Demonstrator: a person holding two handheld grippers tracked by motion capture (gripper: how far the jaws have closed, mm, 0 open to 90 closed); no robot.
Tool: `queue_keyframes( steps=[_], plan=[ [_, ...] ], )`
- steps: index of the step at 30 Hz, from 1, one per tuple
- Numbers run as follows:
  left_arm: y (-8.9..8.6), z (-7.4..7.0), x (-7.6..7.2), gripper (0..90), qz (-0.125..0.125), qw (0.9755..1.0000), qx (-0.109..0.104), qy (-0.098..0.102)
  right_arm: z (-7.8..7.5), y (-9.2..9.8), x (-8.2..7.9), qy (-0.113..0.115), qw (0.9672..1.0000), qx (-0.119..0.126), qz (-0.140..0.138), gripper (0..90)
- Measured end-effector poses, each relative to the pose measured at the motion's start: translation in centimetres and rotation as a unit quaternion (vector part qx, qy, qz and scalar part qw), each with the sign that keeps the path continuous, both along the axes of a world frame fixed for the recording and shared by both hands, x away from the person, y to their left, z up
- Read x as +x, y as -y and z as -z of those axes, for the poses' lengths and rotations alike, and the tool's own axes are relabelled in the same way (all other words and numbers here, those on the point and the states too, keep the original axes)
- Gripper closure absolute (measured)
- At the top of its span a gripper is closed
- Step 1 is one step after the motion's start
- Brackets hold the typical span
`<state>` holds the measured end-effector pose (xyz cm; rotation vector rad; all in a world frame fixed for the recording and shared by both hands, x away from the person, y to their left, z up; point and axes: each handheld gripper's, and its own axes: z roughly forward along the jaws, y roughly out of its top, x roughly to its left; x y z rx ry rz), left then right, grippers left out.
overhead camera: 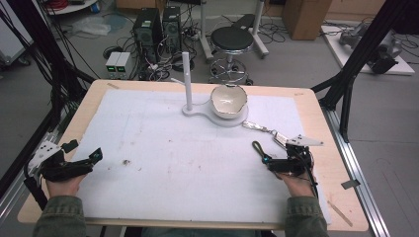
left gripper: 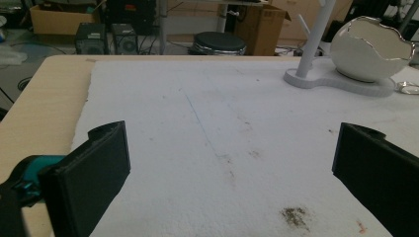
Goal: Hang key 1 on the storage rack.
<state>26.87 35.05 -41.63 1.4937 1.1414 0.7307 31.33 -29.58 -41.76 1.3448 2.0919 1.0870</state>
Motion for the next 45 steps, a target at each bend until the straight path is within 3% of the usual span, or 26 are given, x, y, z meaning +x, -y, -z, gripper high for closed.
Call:
queue_keyframes(
  steps=[1, 5, 7, 24, 29, 31, 35, 45],
  plan=[
    [0.0, 0.0, 0.0, 1.7, 0.0, 1.0, 0.0, 0.0, 0.0, 0.0, 0.2, -0.008, 0.9998, -0.015, -0.004, 4.0],
    [0.0, 0.0, 0.0, 1.7, 0.001, 1.0, 0.0, -0.001, 0.2, 0.2, 0.7, -0.019, 0.9997, -0.013, -0.007, 5.9],
    [0.0, 0.0, 0.0, 1.7, 0.001, 1.0, 0.001, -0.001, 0.5, 0.3, 1.0, -0.036, 0.9991, -0.014, -0.014, 18.0],
    [0.0, 0.1, 0.1, 1.7, 0.005, 1.0, 0.003, -0.003, 1.5, -0.3, 1.7, -0.071, 0.9959, -0.046, -0.031, 33.2],
    [0.1, 0.1, 0.1, 1.7, 0.006, 1.0, 0.004, -0.004, 1.7, -0.4, 1.9, -0.081, 0.995, -0.046, -0.036, 44.0],
    [0.1, 0.1, 0.1, 1.7, 0.005, 1.0, 0.004, -0.005, 1.7, -0.3, 1.9, -0.092, 0.9941, -0.037, -0.044, 53.8],
    [0.1, 0.1, 0.2, 1.7, 0.007, 0.9999, 0.005, -0.006, 1.8, -0.4, 1.9, -0.087, 0.9944, -0.05, -0.033, 66.1],
    [0.1, 0.1, 0.2, 1.7, 0.006, 0.9999, 0.006, -0.006, 1.6, -0.8, 1.6, -0.075, 0.994, -0.066, -0.045, 71.0]
  ],
)
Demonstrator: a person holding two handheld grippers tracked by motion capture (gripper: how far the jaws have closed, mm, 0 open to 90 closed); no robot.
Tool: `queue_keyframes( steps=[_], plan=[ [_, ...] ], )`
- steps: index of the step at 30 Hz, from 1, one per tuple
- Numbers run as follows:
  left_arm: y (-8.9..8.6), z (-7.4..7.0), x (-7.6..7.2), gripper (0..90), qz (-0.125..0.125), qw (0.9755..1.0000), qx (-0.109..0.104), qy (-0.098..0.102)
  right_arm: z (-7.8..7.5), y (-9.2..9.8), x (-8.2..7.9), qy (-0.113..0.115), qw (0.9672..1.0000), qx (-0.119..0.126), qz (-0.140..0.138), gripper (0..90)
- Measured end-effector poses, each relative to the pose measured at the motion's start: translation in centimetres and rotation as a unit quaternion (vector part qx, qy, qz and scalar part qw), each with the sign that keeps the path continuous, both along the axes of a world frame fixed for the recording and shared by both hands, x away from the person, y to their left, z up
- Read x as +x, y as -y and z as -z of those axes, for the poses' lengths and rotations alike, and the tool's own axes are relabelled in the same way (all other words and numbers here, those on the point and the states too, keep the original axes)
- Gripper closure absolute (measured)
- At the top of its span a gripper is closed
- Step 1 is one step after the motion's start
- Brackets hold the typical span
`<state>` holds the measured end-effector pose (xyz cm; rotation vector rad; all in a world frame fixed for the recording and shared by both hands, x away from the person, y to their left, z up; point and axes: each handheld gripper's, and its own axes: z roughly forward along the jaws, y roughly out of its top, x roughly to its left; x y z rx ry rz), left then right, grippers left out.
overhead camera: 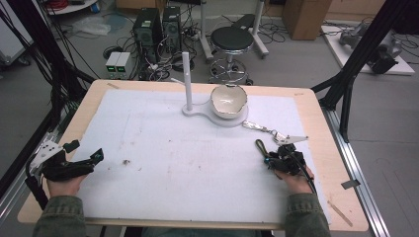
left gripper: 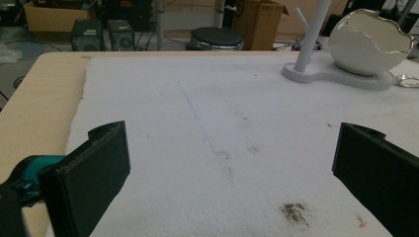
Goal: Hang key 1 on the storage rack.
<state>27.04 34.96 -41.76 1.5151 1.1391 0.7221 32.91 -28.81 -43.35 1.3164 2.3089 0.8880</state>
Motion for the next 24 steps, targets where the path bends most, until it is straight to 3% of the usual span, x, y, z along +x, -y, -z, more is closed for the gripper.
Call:
queue_keyframes(
  steps=[8, 15, 24],
  plan=[
    [0.1, 0.0, 0.0, 1.7, 0.002, 1.0, -0.002, 0.0, -0.7, 0.2, -0.6, 0.015, 0.9998, 0.016, 0.001, 71.3],
    [0.2, 0.0, 0.1, 1.7, 0.006, 1.0, -0.004, -0.002, -1.3, -0.5, -1.0, 0.023, 0.9996, 0.014, -0.007, 71.3],
    [0.2, 0.0, 0.0, 1.7, 0.005, 1.0, -0.004, -0.002, -2.4, -2.0, -1.3, 0.019, 0.998, 0.052, -0.03, 71.4]
  ],
)
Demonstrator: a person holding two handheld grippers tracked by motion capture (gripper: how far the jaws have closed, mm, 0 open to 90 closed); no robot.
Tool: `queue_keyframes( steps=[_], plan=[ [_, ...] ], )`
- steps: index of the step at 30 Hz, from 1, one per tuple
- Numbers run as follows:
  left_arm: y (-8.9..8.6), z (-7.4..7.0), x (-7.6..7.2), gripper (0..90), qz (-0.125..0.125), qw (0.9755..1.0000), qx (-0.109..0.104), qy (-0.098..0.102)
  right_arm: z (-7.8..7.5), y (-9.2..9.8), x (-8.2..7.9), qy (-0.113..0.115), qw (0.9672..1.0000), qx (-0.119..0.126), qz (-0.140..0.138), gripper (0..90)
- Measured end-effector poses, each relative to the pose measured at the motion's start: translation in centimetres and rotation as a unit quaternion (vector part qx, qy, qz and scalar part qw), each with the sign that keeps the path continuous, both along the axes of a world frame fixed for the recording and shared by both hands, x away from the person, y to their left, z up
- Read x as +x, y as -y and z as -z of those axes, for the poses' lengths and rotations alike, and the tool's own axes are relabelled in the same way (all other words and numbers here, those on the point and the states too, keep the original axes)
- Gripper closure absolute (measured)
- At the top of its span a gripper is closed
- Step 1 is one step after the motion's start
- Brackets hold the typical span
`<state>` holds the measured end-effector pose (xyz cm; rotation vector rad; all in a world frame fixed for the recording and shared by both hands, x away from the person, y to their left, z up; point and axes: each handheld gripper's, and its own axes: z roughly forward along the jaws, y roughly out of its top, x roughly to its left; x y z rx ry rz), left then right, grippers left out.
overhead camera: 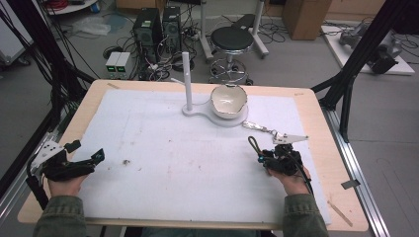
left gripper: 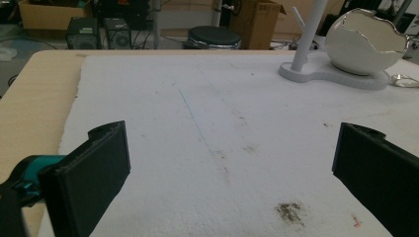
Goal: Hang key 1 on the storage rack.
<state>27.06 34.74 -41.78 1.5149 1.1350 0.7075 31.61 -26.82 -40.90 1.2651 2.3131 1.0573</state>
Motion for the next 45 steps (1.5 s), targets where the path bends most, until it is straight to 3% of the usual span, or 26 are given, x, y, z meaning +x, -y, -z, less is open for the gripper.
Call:
queue_keyframes(
  steps=[13, 18, 28, 41, 45],
  plan=[
    [0.1, -0.1, -0.2, 1.7, 0.001, 1.0, 0.002, 0.0, -1.8, -0.5, 0.4, 0.005, 0.9995, 0.031, -0.002, 71.7],
    [0.1, -0.1, -0.1, 1.7, 0.001, 1.0, 0.002, 0.0, -3.2, -1.3, 1.0, 0.01, 0.9987, 0.048, -0.015, 71.6],
    [0.1, 0.0, -0.3, 1.7, 0.004, 1.0, 0.001, -0.001, -5.1, -3.0, 2.2, 0.017, 0.9982, 0.045, -0.037, 71.7],
    [-0.1, 0.0, -0.5, 1.7, 0.001, 1.0, 0.0, -0.003, -7.5, -6.5, 4.4, 0.022, 0.9956, 0.058, -0.07, 71.6],
    [-0.2, 0.0, -0.5, 1.7, 0.001, 1.0, 0.0, -0.003, -8.2, -7.5, 4.9, 0.029, 0.9952, 0.048, -0.081, 71.6]
  ],
)
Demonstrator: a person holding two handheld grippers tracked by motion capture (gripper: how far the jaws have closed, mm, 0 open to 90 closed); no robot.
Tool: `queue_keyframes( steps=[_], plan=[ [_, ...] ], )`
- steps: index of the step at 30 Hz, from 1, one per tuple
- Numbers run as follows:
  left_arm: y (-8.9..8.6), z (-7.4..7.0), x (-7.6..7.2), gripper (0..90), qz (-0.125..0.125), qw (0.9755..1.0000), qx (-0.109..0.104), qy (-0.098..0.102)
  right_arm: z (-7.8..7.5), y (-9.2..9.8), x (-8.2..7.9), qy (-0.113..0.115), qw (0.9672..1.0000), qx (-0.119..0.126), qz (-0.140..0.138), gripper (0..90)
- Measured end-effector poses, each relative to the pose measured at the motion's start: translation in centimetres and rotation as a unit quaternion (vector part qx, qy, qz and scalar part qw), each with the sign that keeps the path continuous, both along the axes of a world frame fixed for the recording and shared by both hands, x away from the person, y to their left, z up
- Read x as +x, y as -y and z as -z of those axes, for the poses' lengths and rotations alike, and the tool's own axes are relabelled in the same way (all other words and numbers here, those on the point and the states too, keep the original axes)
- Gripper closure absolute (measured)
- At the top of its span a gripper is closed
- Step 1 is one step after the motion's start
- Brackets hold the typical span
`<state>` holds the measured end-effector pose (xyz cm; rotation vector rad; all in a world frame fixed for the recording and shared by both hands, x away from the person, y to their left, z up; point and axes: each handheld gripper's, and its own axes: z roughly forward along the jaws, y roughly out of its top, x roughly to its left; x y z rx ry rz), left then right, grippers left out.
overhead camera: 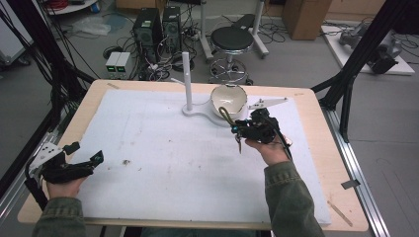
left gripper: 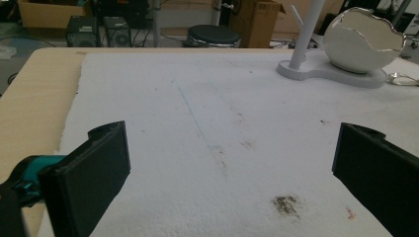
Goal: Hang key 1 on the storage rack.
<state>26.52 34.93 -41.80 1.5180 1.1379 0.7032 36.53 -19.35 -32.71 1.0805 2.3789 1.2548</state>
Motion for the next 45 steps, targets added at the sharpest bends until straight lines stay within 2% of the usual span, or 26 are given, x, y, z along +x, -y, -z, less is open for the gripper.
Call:
queue_keyframes(
  steps=[10, 15, 23, 28, 45],
  plan=[
    [0.0, 0.0, 0.0, 1.7, -0.001, 1.0, -0.001, 0.0, -1.4, -2.1, 1.1, 0.006, 0.9998, 0.007, -0.016, 71.6],
    [0.0, 0.0, 0.0, 1.7, -0.001, 1.0, -0.002, 0.001, -1.9, -3.0, 1.7, 0.008, 0.9997, -0.001, -0.022, 71.6],
    [0.0, 0.0, 0.1, 1.7, -0.001, 1.0, -0.002, 0.001, -2.9, -4.1, 2.5, 0.012, 0.9995, -0.001, -0.028, 71.6],
    [-0.1, 0.0, 0.1, 1.7, -0.001, 1.0, -0.002, 0.0, -3.7, -5.4, 3.1, 0.02, 0.999, -0.008, -0.04, 71.6],
    [-0.1, 0.1, 0.1, 1.7, -0.001, 1.0, -0.003, -0.001, -5.1, -7.3, 4.5, 0.025, 0.9986, -0.012, -0.046, 71.6]
  ],
)
